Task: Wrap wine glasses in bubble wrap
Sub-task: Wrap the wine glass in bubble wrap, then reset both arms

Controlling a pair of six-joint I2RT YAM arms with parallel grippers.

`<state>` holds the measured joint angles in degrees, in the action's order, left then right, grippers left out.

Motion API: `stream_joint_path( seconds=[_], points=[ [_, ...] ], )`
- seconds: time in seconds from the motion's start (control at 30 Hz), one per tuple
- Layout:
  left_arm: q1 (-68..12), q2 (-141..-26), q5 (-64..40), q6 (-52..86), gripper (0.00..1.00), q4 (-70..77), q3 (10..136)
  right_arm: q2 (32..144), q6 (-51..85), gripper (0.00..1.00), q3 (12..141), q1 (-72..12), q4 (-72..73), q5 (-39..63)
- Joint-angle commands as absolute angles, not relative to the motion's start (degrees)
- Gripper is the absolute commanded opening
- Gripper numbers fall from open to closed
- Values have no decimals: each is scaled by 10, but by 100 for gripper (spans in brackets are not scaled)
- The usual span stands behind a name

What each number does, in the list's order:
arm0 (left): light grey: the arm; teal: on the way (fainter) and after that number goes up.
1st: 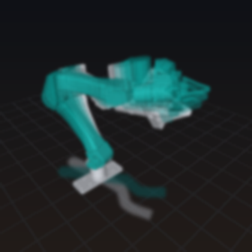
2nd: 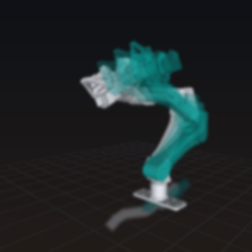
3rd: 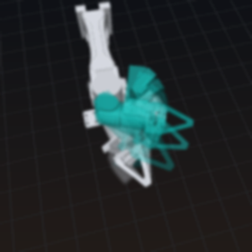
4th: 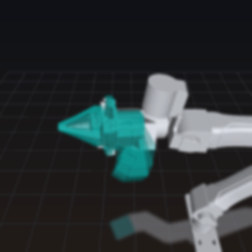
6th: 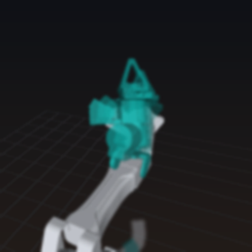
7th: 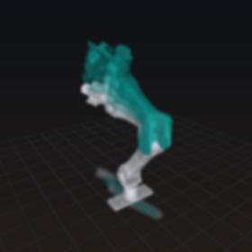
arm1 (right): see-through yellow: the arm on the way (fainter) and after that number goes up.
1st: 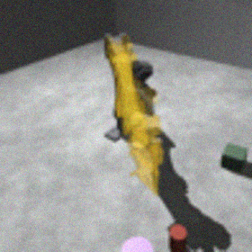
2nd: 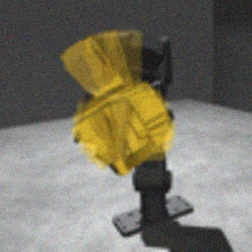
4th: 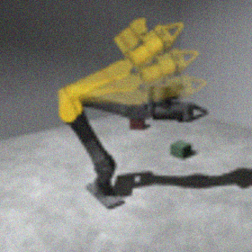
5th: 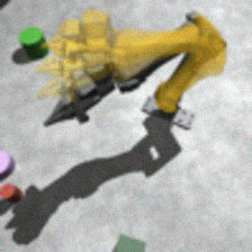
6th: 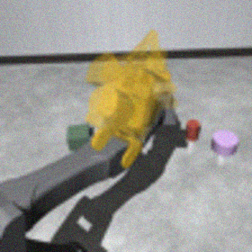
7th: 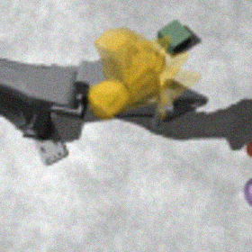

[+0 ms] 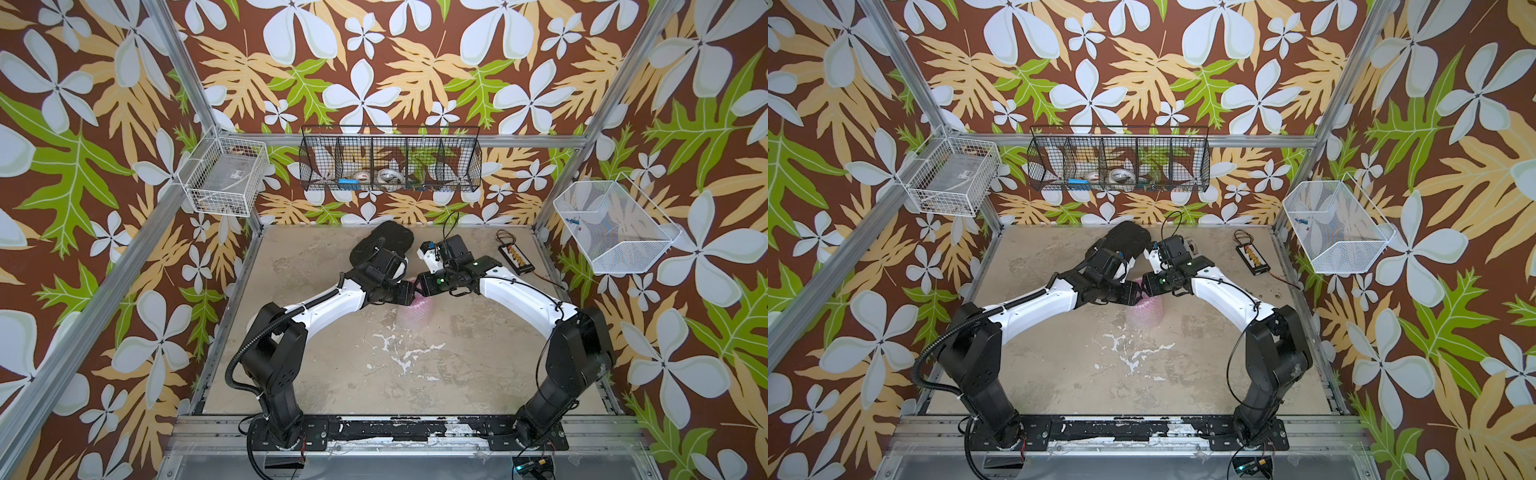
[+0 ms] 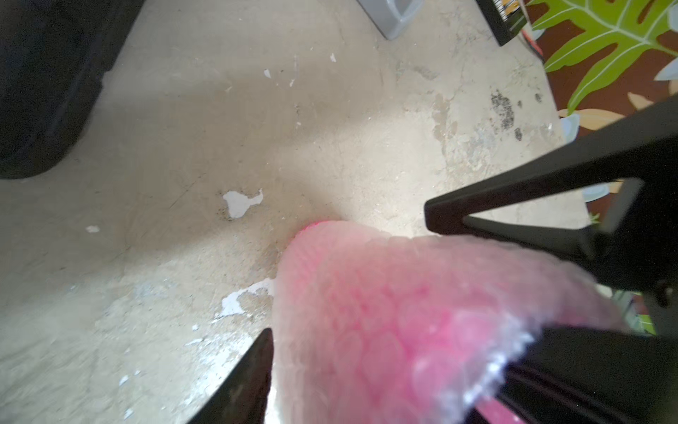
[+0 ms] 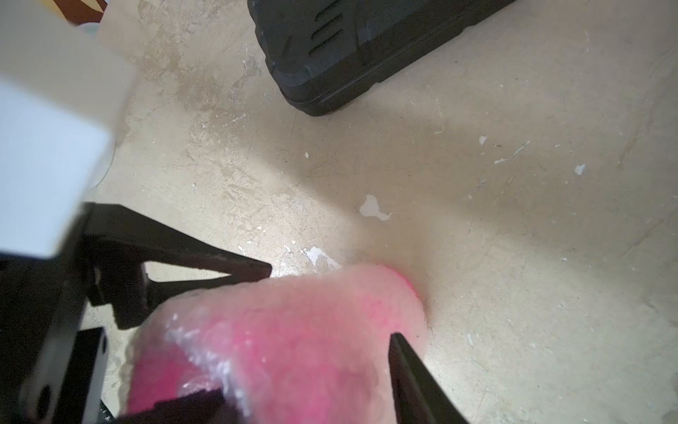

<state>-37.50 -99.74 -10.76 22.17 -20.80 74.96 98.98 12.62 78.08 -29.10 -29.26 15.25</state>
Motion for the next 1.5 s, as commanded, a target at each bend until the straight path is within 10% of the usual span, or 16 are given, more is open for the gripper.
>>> stream_joint_path(
  seconds=[0.0, 0.97, 1.27, 1.47],
  points=[
    [-366, -979, -125, 202, 65, -237, 765, 1000, 109, 48, 764, -295, -364, 89],
    [-309, -944, -120, 227, 73, -241, 776, 891, 129, 62, 812, -261, -357, 169],
    [-213, -844, 33, 259, 100, -113, 659, 765, 146, 100, 679, -118, -248, 112],
    [-177, -741, 277, 171, 100, 148, 439, 644, 161, 100, 463, -36, -21, -80]
  ],
)
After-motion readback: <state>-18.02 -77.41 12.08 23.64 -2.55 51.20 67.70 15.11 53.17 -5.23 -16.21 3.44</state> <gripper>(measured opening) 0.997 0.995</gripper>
